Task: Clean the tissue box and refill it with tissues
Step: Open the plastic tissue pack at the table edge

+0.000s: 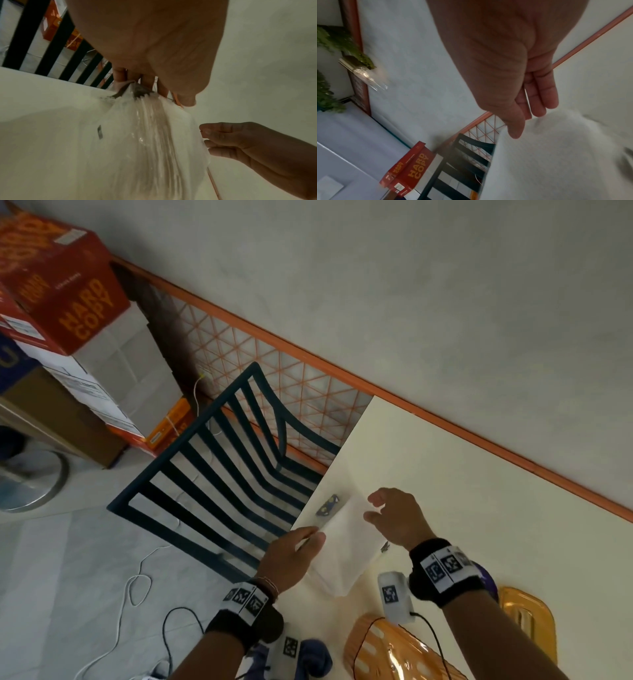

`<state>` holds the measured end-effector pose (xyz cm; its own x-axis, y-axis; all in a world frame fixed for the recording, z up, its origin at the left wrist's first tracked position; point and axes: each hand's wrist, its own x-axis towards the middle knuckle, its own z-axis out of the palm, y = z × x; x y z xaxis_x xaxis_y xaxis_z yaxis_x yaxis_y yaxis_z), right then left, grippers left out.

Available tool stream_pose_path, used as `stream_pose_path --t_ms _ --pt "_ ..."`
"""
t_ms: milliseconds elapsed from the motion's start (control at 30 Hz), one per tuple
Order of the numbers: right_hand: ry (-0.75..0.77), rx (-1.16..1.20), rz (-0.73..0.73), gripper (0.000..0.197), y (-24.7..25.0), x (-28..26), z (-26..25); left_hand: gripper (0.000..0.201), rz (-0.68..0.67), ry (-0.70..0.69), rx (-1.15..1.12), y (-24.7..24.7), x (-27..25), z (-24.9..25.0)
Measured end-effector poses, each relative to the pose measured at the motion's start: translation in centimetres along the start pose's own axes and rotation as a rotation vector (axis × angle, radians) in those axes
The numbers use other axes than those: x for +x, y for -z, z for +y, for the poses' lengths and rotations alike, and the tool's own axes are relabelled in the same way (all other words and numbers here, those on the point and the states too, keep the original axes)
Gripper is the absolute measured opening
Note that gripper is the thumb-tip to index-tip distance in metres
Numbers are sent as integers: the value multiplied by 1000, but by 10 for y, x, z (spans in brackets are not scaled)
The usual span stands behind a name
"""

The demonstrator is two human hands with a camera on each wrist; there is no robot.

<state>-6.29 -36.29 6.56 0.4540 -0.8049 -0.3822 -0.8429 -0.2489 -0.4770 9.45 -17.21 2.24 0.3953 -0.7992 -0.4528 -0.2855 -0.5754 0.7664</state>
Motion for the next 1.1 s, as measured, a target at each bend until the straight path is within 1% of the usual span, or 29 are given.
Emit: stream_pose_path --t_ms 67,100,167,200,233,300,333,400,433,533,633,700,867,967,1100 --pt "-21 -15 -17 37 -5 -8 5 58 107 17 13 -2 -3 4" --pt "-27 -22 -23 41 -7 -10 7 56 171 0 34 -3 -8 6" --pt "-28 -18 -25 45 -9 -15 9 48 303 -85 73 -3 -22 7" --pt "-23 -11 -11 47 -10 -17 9 41 351 -117 79 -3 -30 7" --pt "-13 -16 20 47 -11 -18 9 33 369 -125 82 -3 -38 8" --pt "23 -68 92 47 -14 -21 7 23 325 -78 91 -5 -50 7" --pt "43 -91 108 46 -16 -22 6 24 267 -16 74 -7 -55 5" --pt "59 -106 90 45 -20 -24 3 35 165 123 -36 -12 -59 1" --pt "52 -107 71 47 -22 -24 2 40 139 175 -87 -15 -59 -1" --pt "15 -106 55 54 -23 -25 -1 46 139 263 -138 -20 -55 -1" --pt "-25 -134 24 62 -20 -22 -1 51 132 306 -214 -23 -51 2" --pt "-39 -160 -7 65 -17 -21 -2 50 138 328 -253 -23 -50 4" --pt "-85 -166 -91 70 -8 -14 -8 38 163 332 -257 -21 -49 5" --pt "-88 -152 -111 65 -4 -11 -11 29 173 341 -264 -20 -50 6" --pt "-84 -102 -104 50 0 -12 -14 21 185 350 -276 -20 -50 7"
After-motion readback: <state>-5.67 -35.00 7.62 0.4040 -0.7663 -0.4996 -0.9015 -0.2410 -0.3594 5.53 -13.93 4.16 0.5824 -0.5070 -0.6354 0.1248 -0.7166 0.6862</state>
